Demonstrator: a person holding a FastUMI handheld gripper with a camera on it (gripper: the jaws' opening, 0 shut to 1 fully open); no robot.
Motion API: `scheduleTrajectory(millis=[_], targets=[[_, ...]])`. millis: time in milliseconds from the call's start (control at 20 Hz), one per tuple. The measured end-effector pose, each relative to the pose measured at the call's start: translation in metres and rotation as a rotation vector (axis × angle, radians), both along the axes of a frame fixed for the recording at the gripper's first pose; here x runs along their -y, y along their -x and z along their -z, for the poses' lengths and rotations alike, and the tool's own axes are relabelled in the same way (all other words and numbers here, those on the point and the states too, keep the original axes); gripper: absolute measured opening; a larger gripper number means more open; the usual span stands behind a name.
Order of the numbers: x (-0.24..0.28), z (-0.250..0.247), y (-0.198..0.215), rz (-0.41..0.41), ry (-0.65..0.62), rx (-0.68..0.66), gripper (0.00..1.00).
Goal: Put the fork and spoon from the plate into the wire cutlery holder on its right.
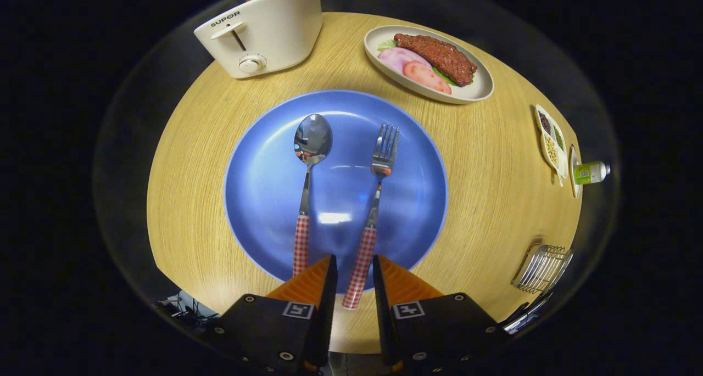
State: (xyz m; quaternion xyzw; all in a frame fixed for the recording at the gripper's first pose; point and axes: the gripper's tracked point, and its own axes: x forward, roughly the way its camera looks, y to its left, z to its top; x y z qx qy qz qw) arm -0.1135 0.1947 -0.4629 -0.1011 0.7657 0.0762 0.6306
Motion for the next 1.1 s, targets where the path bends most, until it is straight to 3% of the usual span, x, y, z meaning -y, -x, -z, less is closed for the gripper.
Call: scheduleTrajectory(millis=[200,400,700,1100], targets=[[-0.004,0.005,0.000,0.029,-0.004,-0.023,0.18],[-0.003,0.003,-0.005,0.035,0.015,0.004,0.08],[0.016,-0.043,-0.022,0.132,0.030,0.124,0.08],[0.131,-0.126,-0.015,0.295,0.193,0.198,0.08]])
